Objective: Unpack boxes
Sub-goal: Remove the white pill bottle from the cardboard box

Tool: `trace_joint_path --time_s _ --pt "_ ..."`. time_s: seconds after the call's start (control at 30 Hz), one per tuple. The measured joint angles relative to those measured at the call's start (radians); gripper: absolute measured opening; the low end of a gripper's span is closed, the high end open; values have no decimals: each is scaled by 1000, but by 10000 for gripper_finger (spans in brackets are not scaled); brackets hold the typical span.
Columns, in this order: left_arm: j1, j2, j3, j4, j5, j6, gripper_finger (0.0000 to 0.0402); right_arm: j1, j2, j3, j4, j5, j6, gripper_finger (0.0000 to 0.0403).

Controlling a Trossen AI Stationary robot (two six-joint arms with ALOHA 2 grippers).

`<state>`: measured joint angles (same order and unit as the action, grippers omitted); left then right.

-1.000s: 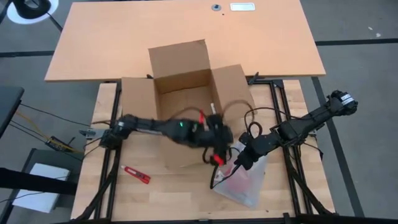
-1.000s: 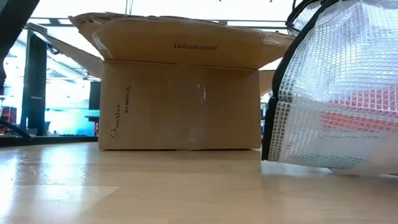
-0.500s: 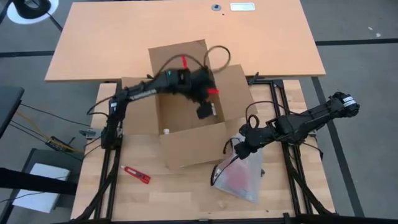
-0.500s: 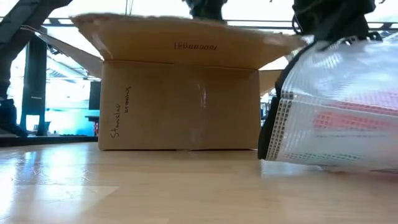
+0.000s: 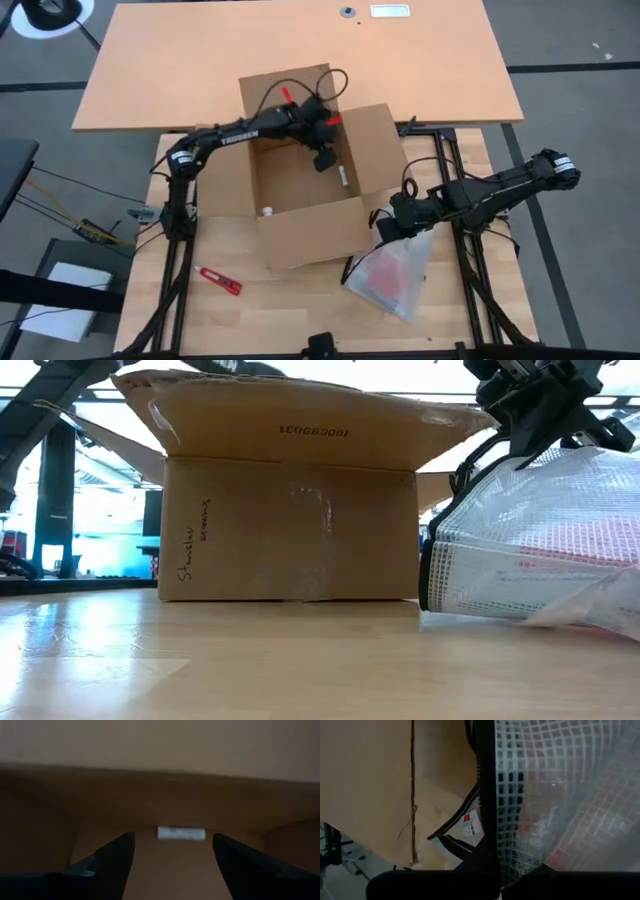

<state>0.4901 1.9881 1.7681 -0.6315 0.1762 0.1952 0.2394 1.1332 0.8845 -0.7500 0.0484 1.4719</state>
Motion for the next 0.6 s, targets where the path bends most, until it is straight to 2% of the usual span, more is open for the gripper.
trace_joint_path --time_s 0.3,0.6 --pt "-38 1 -222 458 -16 -2 282 0 0 0 5 -26 22 2" --pt "-51 1 -222 500 -36 -98 283 0 1 0 8 -82 31 2"
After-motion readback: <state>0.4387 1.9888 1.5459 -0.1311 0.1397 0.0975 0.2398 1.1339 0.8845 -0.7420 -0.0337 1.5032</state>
